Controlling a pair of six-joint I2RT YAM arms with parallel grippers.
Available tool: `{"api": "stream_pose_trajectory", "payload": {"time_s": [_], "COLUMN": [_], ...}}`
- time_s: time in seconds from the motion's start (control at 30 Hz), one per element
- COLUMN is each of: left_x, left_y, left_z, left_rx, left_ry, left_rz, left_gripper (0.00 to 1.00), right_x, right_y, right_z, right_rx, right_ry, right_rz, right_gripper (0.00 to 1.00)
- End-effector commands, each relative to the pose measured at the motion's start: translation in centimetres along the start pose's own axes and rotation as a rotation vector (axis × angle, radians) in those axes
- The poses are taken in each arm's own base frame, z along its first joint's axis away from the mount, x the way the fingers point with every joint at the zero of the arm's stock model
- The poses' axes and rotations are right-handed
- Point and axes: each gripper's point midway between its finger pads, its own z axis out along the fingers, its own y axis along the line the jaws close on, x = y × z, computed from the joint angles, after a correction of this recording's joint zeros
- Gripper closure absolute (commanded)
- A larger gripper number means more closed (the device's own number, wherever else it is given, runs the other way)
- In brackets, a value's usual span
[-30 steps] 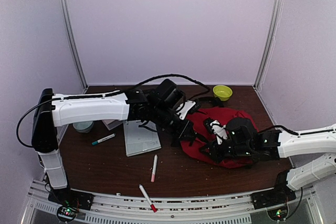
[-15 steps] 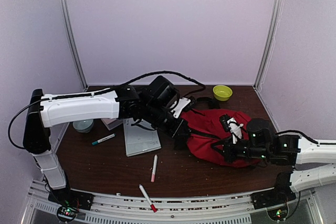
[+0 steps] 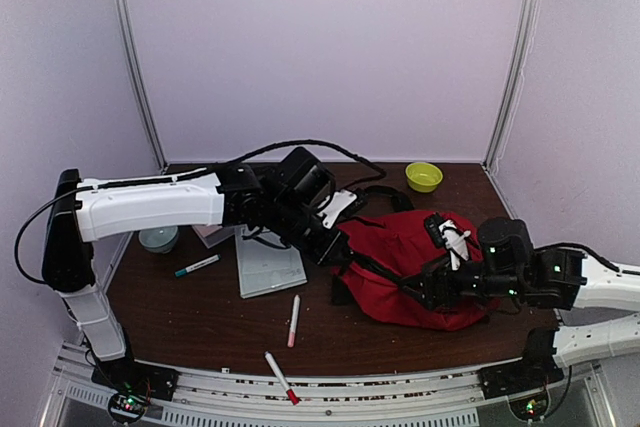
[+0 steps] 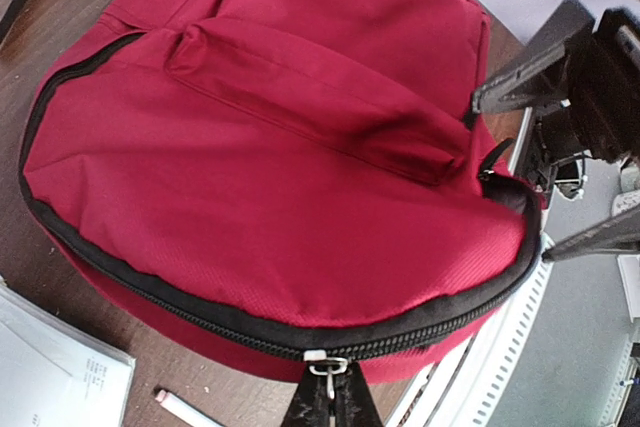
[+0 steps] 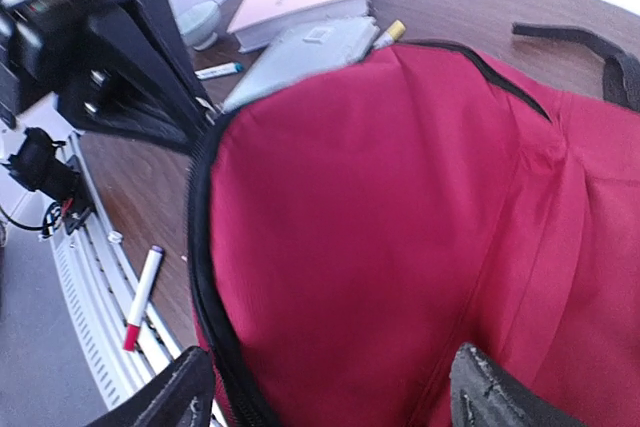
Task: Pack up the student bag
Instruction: Unzip the largest pocket of the student bag.
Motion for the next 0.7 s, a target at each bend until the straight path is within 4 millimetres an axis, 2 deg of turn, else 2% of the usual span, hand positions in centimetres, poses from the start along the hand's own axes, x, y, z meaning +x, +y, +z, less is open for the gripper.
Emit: {"api": "stream_pose_trajectory", "payload": {"time_s": [0.0, 0.07, 0.13, 0.33, 0.67], "left_x": [-2.1, -2.3, -2.4, -2.2, -2.0], "left_y": [-2.4, -2.9, -3.2, -3.7, -5.1], "left_z": [-0.8, -0.9, -0.9, -0.8, -0.8], "left_rx": [0.08, 0.097, 0.103, 0.116, 0.187], "left_ry": [-0.075, -0.082, -0.085, -0.085, -0.106], "left_rz": [0.05, 0.052, 0.055, 0.059, 0.049], "left_gripper": [1.0, 1.0, 1.0, 1.0, 1.0], "right_x": [-3.1, -3.8, -4.3, -5.2, -3.0], "right_y": [3.3, 4.9, 5.5, 4.3, 5.4], "right_z": [-1.4, -1.6, -1.4, 0.6, 3.6], "right_rx": [-0.114, -0.148, -0.132, 0.01, -0.016], "right_ry": [-0.04, -0.051, -0.058, -0.062, -0.009], "right_rz": [-0.035, -0.065, -0.085, -0.056, -0.052], "right_gripper": [0.16, 0.15, 0.15, 0.18, 0.34]}}
